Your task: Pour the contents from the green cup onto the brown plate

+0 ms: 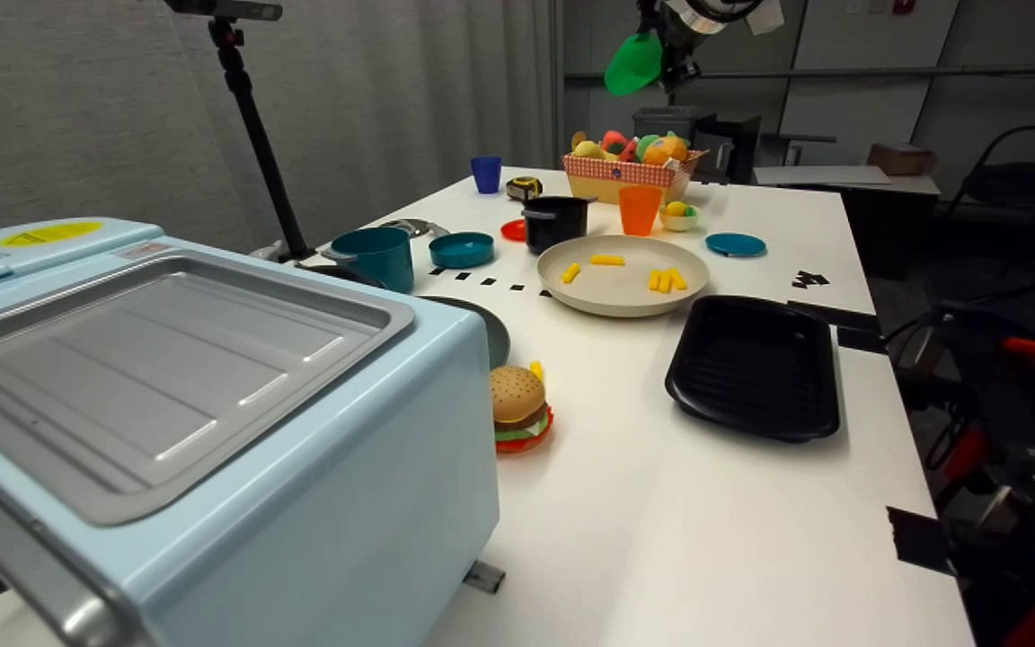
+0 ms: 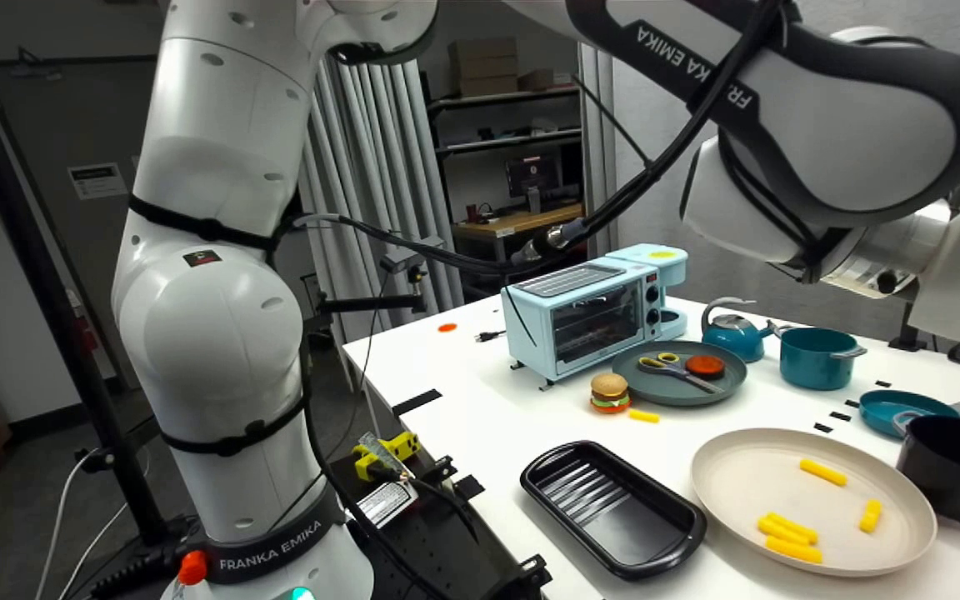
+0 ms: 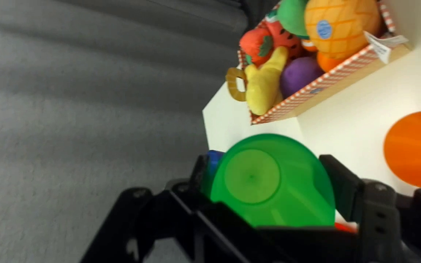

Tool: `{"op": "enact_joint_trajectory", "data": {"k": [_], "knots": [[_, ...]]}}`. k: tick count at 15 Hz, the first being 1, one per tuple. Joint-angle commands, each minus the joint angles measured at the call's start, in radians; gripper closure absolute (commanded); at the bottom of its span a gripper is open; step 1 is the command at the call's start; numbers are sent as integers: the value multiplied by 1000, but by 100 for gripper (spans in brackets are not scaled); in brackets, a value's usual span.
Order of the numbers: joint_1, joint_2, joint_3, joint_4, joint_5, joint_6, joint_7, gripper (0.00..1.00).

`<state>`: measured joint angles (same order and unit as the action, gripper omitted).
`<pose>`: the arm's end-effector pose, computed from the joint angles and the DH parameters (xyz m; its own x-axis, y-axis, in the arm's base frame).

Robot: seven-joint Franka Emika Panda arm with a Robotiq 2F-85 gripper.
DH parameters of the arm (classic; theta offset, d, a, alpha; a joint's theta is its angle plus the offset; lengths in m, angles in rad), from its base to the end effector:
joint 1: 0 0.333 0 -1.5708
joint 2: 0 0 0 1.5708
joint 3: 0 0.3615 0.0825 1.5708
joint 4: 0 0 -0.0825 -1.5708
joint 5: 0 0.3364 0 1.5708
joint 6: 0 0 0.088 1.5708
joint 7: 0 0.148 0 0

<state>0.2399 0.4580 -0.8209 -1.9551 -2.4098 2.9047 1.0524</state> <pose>0.5412 -0.2684 0.3451 0.6768 0.7009 -0.2252 0.4528 -0.1550 0.8780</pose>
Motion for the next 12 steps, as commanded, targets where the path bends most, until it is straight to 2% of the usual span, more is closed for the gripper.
{"op": "enact_joint_trajectory", "data": {"k": [1, 4, 6, 9, 12], "knots": [[-87, 139, -9, 132, 156, 258, -53, 50], [-78, 271, -103, 170, 327, 468, -92, 50], [-46, 378, -191, 182, 388, 615, -46, 50], [-37, 521, -263, 237, 326, 833, 137, 50], [-80, 607, -255, 343, 234, 1044, 326, 50]]}}
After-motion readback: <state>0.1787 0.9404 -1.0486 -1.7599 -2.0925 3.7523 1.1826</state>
